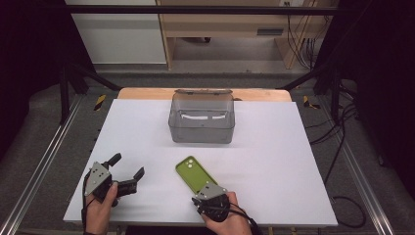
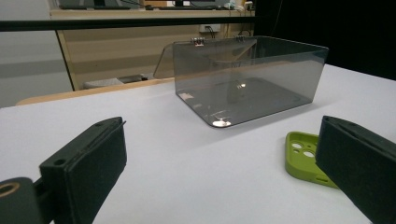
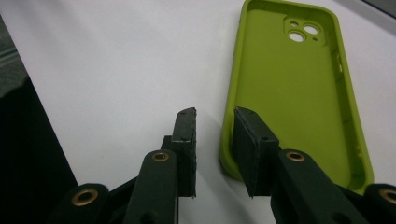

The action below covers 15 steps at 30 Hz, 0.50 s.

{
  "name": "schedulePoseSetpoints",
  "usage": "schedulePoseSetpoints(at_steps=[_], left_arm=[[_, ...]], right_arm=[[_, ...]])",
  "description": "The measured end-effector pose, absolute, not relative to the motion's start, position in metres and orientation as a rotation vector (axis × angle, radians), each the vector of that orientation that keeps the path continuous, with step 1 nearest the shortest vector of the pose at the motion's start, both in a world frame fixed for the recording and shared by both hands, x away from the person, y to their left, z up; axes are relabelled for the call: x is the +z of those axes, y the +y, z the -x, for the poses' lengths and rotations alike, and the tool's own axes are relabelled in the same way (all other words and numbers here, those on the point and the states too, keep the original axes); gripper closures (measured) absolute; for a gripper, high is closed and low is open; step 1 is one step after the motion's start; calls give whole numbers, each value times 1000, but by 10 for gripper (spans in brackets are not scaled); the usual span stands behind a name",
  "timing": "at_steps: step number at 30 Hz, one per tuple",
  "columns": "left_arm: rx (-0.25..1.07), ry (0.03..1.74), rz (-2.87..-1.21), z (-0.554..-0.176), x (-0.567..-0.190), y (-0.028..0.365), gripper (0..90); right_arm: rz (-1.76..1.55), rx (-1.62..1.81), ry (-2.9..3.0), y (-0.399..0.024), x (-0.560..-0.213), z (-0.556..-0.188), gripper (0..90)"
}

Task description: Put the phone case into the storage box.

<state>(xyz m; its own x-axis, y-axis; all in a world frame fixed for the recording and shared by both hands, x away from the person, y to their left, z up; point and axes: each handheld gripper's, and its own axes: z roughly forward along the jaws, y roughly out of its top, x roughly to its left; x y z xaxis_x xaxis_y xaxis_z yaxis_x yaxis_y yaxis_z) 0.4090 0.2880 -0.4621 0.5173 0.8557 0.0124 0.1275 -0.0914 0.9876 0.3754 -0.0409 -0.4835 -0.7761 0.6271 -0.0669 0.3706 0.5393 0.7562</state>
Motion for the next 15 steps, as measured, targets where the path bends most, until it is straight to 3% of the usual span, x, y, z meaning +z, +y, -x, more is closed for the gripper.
schedulePoseSetpoints(at_steps=[15], left_arm=[[751, 874, -1568, -408, -462, 288, 21]], right_arm=[[-745, 1012, 2406, -36, -485, -376, 836]])
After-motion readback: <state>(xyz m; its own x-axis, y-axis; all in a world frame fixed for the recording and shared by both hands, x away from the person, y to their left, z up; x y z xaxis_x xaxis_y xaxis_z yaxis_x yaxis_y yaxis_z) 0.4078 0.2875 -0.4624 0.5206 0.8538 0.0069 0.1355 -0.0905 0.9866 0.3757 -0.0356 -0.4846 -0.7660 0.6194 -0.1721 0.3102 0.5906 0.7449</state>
